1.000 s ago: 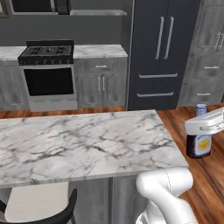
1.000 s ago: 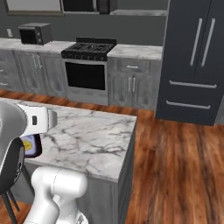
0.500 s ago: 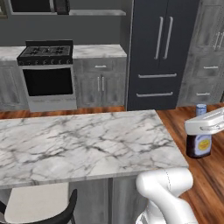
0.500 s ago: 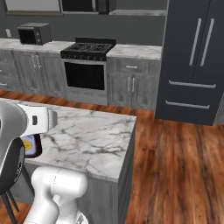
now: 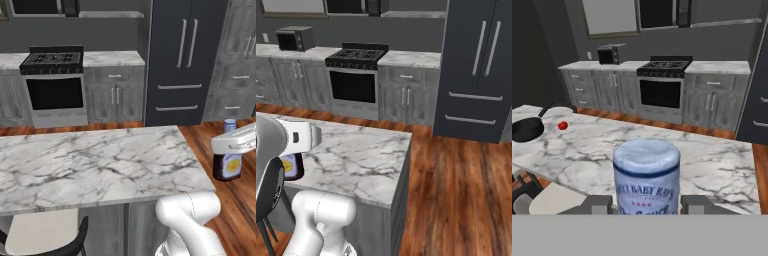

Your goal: Move the mayonnaise and condiment bottle from the cabinet to the dining counter.

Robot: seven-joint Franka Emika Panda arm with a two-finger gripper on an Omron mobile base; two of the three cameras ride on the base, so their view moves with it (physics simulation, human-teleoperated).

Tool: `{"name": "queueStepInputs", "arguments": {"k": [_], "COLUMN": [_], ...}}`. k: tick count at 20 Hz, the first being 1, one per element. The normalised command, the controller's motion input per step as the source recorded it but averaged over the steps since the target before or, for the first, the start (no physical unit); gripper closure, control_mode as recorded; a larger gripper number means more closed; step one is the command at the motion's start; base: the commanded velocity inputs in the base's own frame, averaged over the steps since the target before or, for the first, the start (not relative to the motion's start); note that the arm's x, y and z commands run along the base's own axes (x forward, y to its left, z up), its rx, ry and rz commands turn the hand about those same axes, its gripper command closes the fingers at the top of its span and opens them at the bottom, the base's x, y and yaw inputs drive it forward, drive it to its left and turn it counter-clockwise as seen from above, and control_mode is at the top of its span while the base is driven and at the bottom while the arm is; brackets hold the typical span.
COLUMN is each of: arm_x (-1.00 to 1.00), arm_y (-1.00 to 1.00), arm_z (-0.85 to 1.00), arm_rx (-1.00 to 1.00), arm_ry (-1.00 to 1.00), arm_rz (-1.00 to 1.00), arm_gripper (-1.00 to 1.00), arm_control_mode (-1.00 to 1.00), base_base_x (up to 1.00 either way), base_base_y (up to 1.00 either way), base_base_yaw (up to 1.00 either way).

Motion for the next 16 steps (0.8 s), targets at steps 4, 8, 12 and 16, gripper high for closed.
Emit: {"name": "queueStepInputs", "arguments": {"k": [4,8,12,16], "arm_x": [0.00,0.24,0.39,0.52], "arm_y": [-0.03,0.08,0.14,0.23], "arm_z": [-0.17,-0.27,-0.24,-0.18], "arm_rx": [-0.03,-0.04,0.00,0.00], "arm_ry": [0.02,-0.04,-0.02,-0.05], "arm_rz": [0.30,0.64,0.62,0.49], "arm_gripper": [1.00,1.00,1.00,1.00], "arm_control_mode": [-1.00,-1.00,-1.00,-1.00], "base_base_x": [0.01,0.00,0.00,0.00], "base_base_y": [-0.03,0.00,0.00,0.00], "base_base_yaw": [0.03,0.00,0.00,0.00]}}
